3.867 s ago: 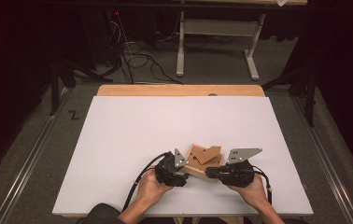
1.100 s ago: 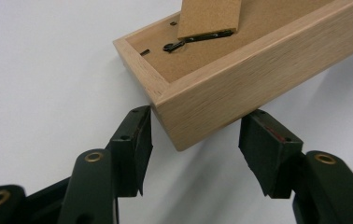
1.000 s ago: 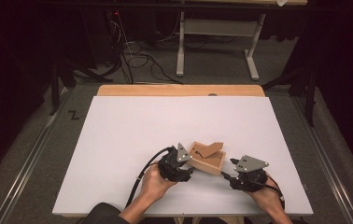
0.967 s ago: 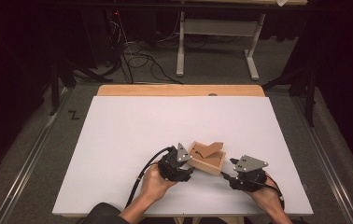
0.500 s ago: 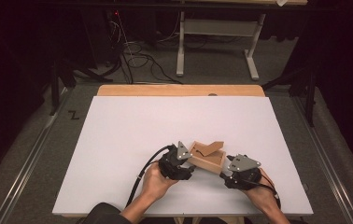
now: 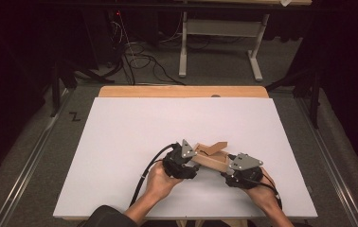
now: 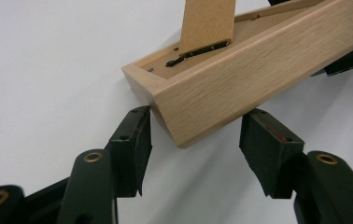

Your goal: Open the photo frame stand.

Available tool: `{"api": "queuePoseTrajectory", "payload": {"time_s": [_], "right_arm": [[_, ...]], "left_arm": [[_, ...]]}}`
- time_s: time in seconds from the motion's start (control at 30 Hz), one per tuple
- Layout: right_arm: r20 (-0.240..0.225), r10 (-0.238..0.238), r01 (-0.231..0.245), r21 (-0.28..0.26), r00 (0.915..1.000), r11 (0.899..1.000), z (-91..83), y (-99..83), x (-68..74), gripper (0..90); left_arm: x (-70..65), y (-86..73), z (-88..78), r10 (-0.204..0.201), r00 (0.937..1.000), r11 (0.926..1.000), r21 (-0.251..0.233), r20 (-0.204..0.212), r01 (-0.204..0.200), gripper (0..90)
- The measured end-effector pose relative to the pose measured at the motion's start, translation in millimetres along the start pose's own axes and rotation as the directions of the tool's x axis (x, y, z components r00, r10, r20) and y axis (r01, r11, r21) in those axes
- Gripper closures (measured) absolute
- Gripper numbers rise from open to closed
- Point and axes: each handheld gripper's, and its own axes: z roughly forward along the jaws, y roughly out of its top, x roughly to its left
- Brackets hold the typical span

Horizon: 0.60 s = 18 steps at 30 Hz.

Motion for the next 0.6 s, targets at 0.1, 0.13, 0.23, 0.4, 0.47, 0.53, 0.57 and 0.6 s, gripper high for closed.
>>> {"api": "queuePoseTrajectory", "payload": {"time_s": [0.1, 0.13, 0.23, 0.4, 0.47, 0.53, 0.57, 0.6], "right_arm": [[0.004, 0.012, -0.012, -0.008, 0.9999, 1.0, 0.7, 0.8, -3.2, 40.5], [0.004, 0.02, -0.02, -0.007, 0.9998, 1.0, 0.9, 1.0, -3.9, 40.6], [0.012, 0.025, -0.025, -0.017, 0.9996, 1.0, 2.6, 1.2, -7.5, 41.2], [0.035, 0.039, -0.037, -0.037, 0.9986, 0.999, 2.3, 1.4, -11.5, 45.6], [0.05, 0.046, -0.044, -0.047, 0.9977, 0.998, 1.3, 1.4, -11.6, 47.6], [0.066, 0.042, -0.038, -0.055, 0.997, 0.998, 0.9, 1.2, -12.5, 49.4], [0.068, 0.049, -0.045, -0.058, 0.9964, 0.997, 0.9, 1.2, -12.7, 50.0], [0.07, 0.054, -0.05, -0.06, 0.9961, 0.997, 0.9, 1.1, -13.0, 50.6]], "left_arm": [[1.5, 2.7, 0.7, -0.007, 1.0, 1.0, -0.007, 0.004, 0.007, 44.0], [2.0, 4.1, 1.2, -0.005, 1.0, 1.0, -0.006, 0.005, 0.005, 44.1], [2.1, 7.5, 2.6, 0.0, 1.0, 1.0, -0.003, 0.002, 0.0, 44.1], [3.8, 11.8, 5.0, -0.001, 1.0, 1.0, -0.006, 0.002, 0.001, 44.8], [3.9, 13.3, 6.0, 0.003, 1.0, 1.0, -0.002, 0.0, -0.003, 45.2], [4.2, 15.1, 6.4, 0.007, 1.0, 1.0, 0.001, -0.003, -0.007, 45.6], [4.5, 15.7, 6.5, 0.008, 1.0, 1.0, 0.003, -0.004, -0.008, 45.6], [5.1, 16.8, 6.7, 0.01, 0.9999, 0.9999, 0.004, -0.006, -0.01, 45.7]]}}
